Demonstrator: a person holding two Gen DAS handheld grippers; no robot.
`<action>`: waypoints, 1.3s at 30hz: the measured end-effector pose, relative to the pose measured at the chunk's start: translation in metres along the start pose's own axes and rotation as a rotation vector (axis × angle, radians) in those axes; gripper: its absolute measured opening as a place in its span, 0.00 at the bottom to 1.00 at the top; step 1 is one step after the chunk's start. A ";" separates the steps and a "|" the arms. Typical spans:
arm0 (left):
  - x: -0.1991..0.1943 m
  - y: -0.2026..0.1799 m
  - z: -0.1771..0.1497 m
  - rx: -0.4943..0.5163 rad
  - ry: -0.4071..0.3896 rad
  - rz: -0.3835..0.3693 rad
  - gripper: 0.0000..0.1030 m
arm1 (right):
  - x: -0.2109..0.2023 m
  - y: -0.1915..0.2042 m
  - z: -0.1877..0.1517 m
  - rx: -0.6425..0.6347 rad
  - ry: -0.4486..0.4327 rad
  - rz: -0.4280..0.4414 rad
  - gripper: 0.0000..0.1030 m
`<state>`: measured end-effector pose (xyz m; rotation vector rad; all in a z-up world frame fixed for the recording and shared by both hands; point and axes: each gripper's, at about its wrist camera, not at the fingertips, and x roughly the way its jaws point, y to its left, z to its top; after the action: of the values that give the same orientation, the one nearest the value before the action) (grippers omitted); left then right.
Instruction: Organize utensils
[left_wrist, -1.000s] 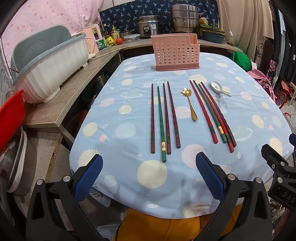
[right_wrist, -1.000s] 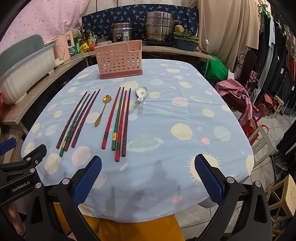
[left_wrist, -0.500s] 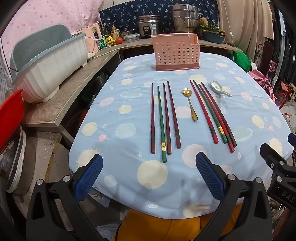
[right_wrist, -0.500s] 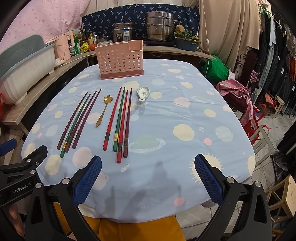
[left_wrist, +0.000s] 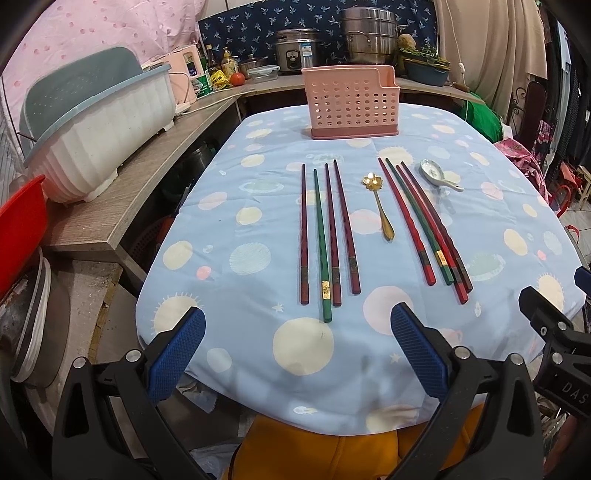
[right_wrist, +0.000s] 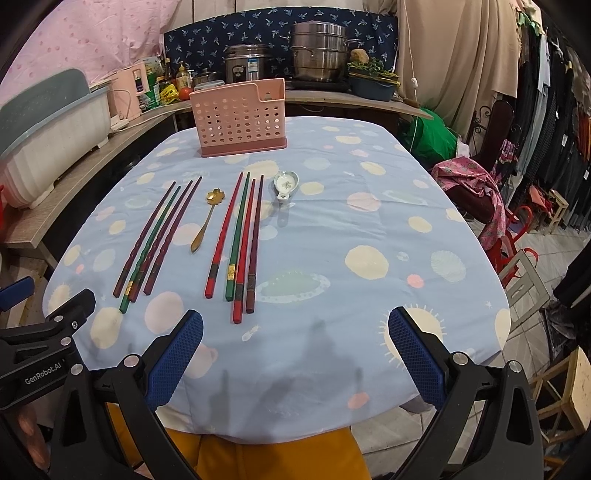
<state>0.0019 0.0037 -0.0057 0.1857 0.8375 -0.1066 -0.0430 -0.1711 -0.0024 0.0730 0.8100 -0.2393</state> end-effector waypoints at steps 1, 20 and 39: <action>0.000 0.000 0.000 0.000 0.000 0.001 0.93 | 0.000 0.004 0.000 -0.002 0.000 0.000 0.93; 0.001 -0.003 0.000 -0.002 0.010 -0.006 0.93 | 0.003 -0.005 0.000 0.001 0.000 0.006 0.93; 0.015 0.014 0.004 -0.068 0.039 -0.018 0.93 | 0.009 -0.016 0.001 0.026 0.009 0.014 0.93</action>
<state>0.0170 0.0167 -0.0125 0.1164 0.8802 -0.0909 -0.0401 -0.1881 -0.0083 0.1043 0.8152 -0.2363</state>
